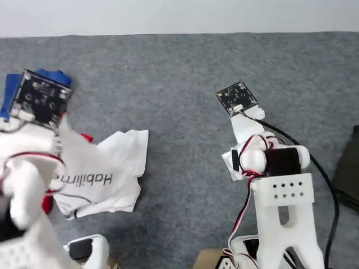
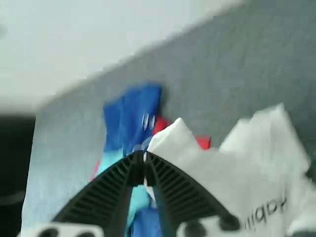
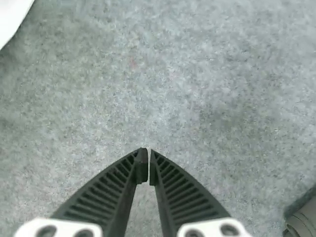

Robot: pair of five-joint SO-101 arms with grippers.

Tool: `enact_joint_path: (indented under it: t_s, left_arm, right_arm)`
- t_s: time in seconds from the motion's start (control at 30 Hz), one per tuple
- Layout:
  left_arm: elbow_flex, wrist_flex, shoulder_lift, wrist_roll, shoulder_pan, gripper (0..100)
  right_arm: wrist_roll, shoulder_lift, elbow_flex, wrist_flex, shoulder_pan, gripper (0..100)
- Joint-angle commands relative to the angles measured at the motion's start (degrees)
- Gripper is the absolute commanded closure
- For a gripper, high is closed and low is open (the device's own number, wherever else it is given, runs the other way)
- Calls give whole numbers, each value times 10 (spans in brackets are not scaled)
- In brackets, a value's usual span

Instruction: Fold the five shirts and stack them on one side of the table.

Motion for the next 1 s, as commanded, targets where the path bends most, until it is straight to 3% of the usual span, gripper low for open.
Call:
enact_joint_path:
  t_s: [0.0, 0.4, 0.5, 0.7, 0.87, 0.97]
  left_arm:
    - [99, -16, -9, -58, -121, 998]
    - [305, -115, -9, -153, -293, 997]
    - [288, -116, -10, -153, -295, 986]
    - [218, -114, -11, -151, -295, 822]
    - [140, -80, -11, -152, -293, 788]
    - [91, -54, -7, -151, -249, 785]
  right_arm:
    - [-1, 6, -41, -9, -2, 988]
    - [-1, 23, -41, -9, -2, 988]
    - [-1, 23, -40, -9, -2, 988]
    - [-2, 23, -39, -9, -2, 988]
    - [-3, 23, -39, -7, -2, 988]
    - [-4, 23, -39, -3, -1, 988]
